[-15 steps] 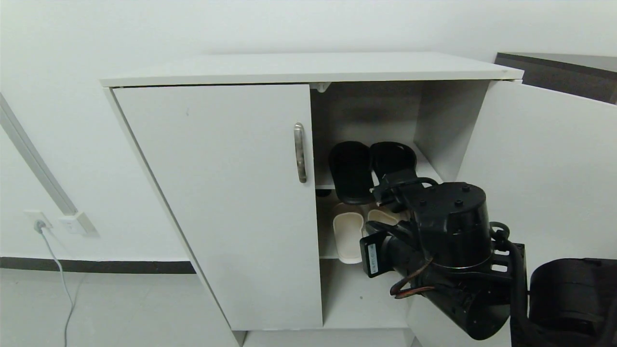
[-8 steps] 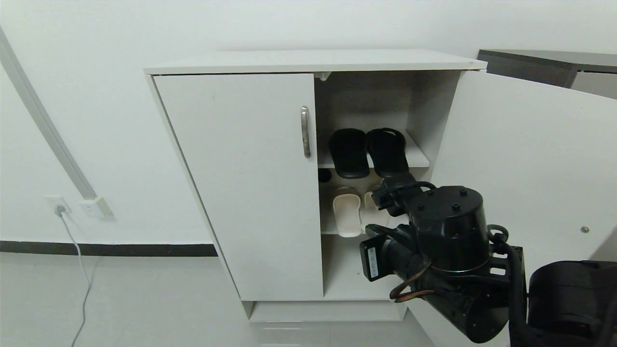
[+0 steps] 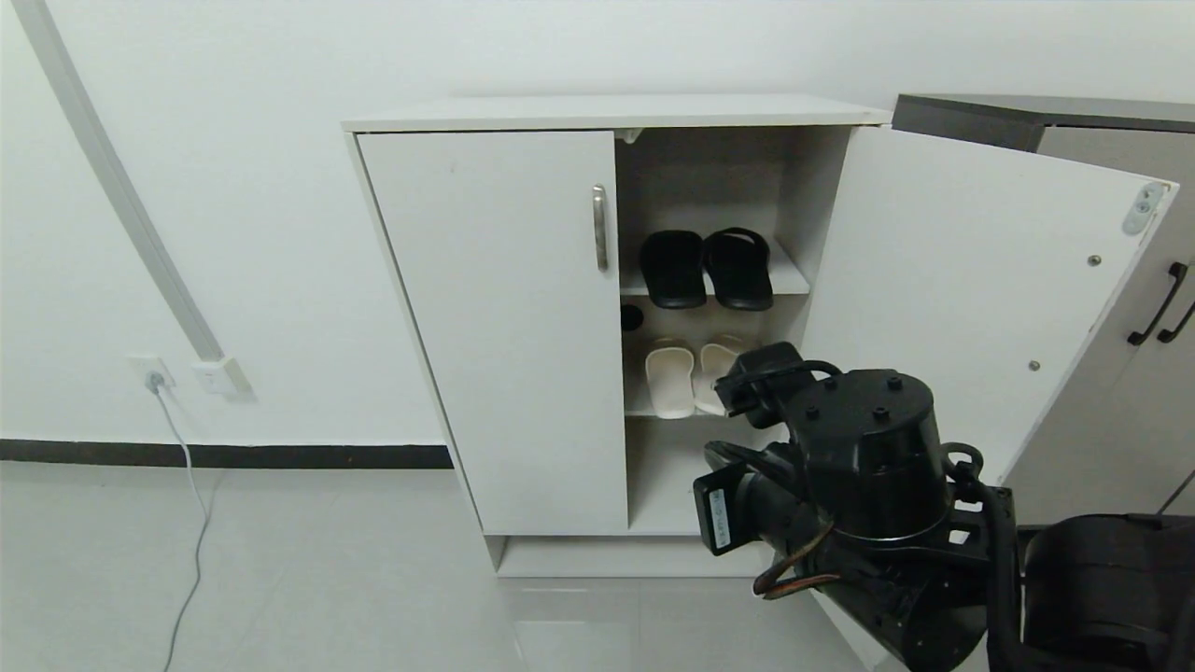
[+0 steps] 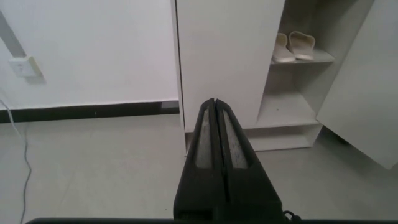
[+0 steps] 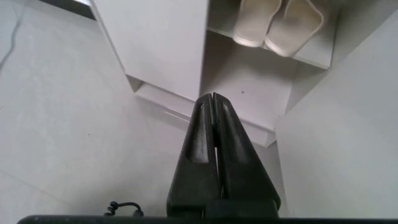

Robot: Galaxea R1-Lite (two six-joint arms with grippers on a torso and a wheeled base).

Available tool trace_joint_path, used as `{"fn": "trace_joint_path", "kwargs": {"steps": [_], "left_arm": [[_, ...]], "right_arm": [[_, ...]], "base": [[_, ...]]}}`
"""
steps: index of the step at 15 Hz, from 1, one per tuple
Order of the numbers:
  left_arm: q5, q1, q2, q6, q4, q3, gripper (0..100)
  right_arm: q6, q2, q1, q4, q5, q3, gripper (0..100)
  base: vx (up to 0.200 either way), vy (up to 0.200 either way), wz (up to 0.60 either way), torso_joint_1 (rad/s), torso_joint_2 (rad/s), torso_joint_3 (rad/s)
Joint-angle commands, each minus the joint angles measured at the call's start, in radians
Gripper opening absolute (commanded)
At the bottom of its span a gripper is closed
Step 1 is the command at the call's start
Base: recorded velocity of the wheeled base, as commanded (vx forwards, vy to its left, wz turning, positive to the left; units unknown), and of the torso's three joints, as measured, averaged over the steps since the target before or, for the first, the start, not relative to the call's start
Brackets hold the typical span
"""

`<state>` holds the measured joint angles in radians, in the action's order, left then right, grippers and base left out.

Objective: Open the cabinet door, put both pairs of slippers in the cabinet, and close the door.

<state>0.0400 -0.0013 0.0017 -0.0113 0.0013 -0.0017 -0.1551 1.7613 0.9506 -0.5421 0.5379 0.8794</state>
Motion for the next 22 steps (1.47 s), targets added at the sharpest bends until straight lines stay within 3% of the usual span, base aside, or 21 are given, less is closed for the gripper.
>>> {"fn": "trace_joint_path", "kwargs": {"steps": [1, 13, 22], "left_arm": [[0.000, 0.000, 0.001, -0.001, 0.000, 0.000, 0], [0.000, 0.000, 0.001, 0.001, 0.000, 0.000, 0], [0.000, 0.000, 0.001, 0.001, 0.000, 0.000, 0]], "right_arm": [[0.000, 0.009, 0.000, -0.001, 0.001, -0.002, 0], [-0.001, 0.010, 0.007, -0.001, -0.004, -0.014, 0], [-0.001, 0.010, 0.007, -0.001, -0.015, -0.023, 0]], "base": [[0.000, 0.000, 0.00, 0.000, 0.00, 0.000], [0.000, 0.000, 0.00, 0.000, -0.01, -0.005], [0.000, 0.000, 0.00, 0.045, -0.39, -0.347]]}}
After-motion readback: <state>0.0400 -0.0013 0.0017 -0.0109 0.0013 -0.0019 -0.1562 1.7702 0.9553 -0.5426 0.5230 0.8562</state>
